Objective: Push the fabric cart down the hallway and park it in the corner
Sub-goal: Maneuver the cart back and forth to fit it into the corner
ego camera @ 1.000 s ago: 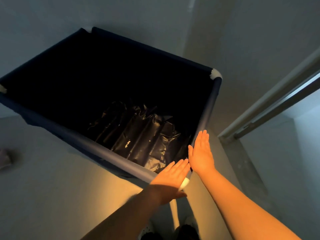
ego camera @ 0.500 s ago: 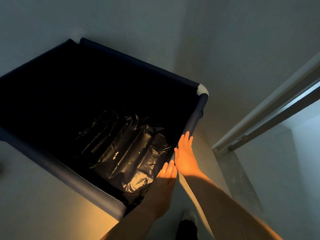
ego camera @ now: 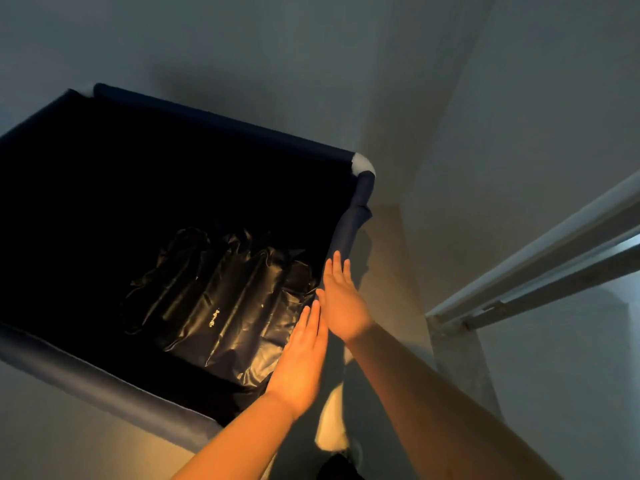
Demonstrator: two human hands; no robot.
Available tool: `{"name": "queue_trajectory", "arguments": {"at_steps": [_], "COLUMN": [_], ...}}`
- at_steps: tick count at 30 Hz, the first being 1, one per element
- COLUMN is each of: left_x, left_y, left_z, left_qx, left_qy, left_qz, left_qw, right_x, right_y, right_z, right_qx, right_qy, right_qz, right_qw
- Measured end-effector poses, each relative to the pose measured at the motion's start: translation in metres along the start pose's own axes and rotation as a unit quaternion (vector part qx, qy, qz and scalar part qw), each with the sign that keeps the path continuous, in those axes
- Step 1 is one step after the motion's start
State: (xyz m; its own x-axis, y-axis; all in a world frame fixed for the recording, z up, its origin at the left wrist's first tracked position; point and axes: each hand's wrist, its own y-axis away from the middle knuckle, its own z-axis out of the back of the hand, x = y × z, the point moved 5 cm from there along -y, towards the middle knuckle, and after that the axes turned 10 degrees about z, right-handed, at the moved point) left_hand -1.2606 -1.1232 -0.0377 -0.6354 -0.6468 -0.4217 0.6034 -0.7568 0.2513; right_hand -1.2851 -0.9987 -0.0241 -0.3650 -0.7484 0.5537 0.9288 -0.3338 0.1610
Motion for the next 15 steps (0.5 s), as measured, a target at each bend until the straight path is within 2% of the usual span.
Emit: {"name": "queue_trajectory", "arguments": {"at_steps": [4,7,11,15], "left_x": [-0.018,-0.024,-0.026,-0.022], "left_y": [-0.018,-0.032,-0.028,0.008], "left_z": [0.004,0.003,0.012,0.009], "left_qx": [-0.031,0.015,0.077,0.107], "left_qy": [-0.010,0.000,0.044,0.014], "left_qz": [0.035,0.059,0.030,-0.003], "left_qw": [0.999,0.998,0.996,0.994], "right_x": [-0.008,-0.011,-0.011,0.000], "right_y": [-0.017,-0.028,-0.025,-0.001], "right_z": [0.005,0.007,0.005,-0.010], "right_qx": [0.060,0.063,0.048,-0.004], "right_qy": [0.043,0.059,0.052,0.082], "right_qz": [0.005,0.014,0.021,0.007], "right_qw": [0.997,0.996,0.997,0.997]}}
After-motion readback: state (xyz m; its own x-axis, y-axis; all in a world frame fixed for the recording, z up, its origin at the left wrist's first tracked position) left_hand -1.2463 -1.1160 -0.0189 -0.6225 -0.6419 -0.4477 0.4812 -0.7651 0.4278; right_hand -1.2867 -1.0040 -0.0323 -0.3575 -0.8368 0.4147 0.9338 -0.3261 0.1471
